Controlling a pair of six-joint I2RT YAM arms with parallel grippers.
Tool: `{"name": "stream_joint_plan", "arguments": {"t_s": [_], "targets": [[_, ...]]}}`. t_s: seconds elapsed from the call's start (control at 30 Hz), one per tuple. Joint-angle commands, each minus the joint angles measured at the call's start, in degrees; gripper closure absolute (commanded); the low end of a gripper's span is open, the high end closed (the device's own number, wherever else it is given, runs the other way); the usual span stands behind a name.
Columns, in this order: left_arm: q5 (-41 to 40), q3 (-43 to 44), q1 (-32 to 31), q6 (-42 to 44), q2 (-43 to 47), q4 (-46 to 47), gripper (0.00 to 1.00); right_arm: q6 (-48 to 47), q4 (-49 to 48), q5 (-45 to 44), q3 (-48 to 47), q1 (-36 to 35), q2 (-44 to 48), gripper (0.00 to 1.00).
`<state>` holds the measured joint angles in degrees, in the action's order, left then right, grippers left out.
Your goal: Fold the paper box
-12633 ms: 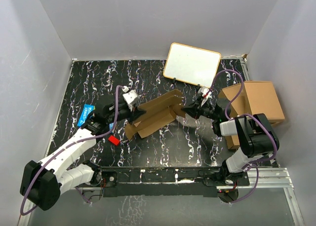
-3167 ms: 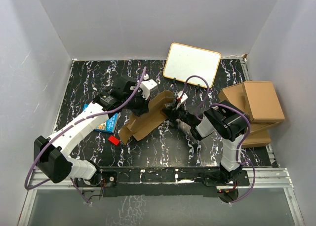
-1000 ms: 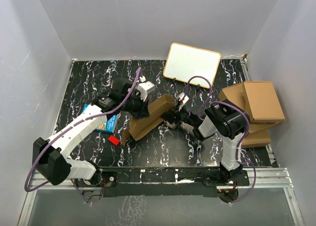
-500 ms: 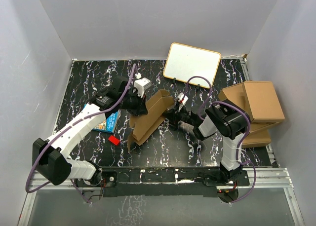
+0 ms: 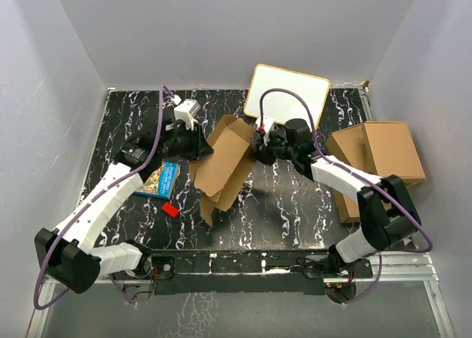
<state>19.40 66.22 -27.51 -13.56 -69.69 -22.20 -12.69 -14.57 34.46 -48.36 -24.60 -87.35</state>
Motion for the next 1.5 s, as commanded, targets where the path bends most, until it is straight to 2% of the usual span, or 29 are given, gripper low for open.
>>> {"name": "stream_joint_plan", "arguments": {"t_s": [0.0, 0.1, 0.27, 0.43, 0.5, 0.67, 0.83, 1.07, 1.2, 1.47], "targets": [[-1.64, -4.15, 0.75, -8.74, 4.59, 5.54, 0.68, -13.65, 31.94, 0.24, -4.89, -0.83, 4.58, 0.92], [-3.58, -6.54, 0.87, -12.43, 8.36, 6.98, 0.53, -16.2, 42.59, -3.08, -8.6, -0.79, 4.37, 0.92], [-7.87, -13.09, 0.96, -16.4, 17.45, 5.62, 0.41, -17.93, 56.27, -9.25, -15.31, -0.78, 1.2, 0.92], [-9.17, -25.53, 0.96, -25.38, 30.92, 8.49, 0.4, -17.93, 63.59, -14.7, -21.57, -0.72, -5.3, 0.92], [-9.68, -30.01, 1.01, -29.99, 35.65, 10.39, 0.36, -17.77, 65.32, -16.76, -23.32, -0.73, -7.62, 0.91], [-6.25, -41.15, 0.89, -41.0, 41.57, 23.17, 0.3, -17.76, 67.55, -20.0, -25.79, -0.8, -11.91, 0.88], [-3.37, -48.63, 0.82, -47.87, 38.58, 35.63, 0.29, -17.72, 67.83, -20.27, -26.86, -0.9, -14.35, 0.87], [-1.06, -51.2, 0.4, -52.89, 26.94, 43.22, 0.26, -17.82, 67.77, -20.66, -27.32, -0.88, -16.13, 0.85], [-2.87, -49.55, -0.91, -52.44, 24.19, 42.84, 0.23, -17.7, 67.9, -20.51, -27.66, -0.89, -16.61, 0.83], [-6.81, -47.45, -5.25, -51.23, 14.95, 39.63, 0.25, -17.14, 67.38, -19.39, -27.84, -0.89, -16.26, 0.82]]}}
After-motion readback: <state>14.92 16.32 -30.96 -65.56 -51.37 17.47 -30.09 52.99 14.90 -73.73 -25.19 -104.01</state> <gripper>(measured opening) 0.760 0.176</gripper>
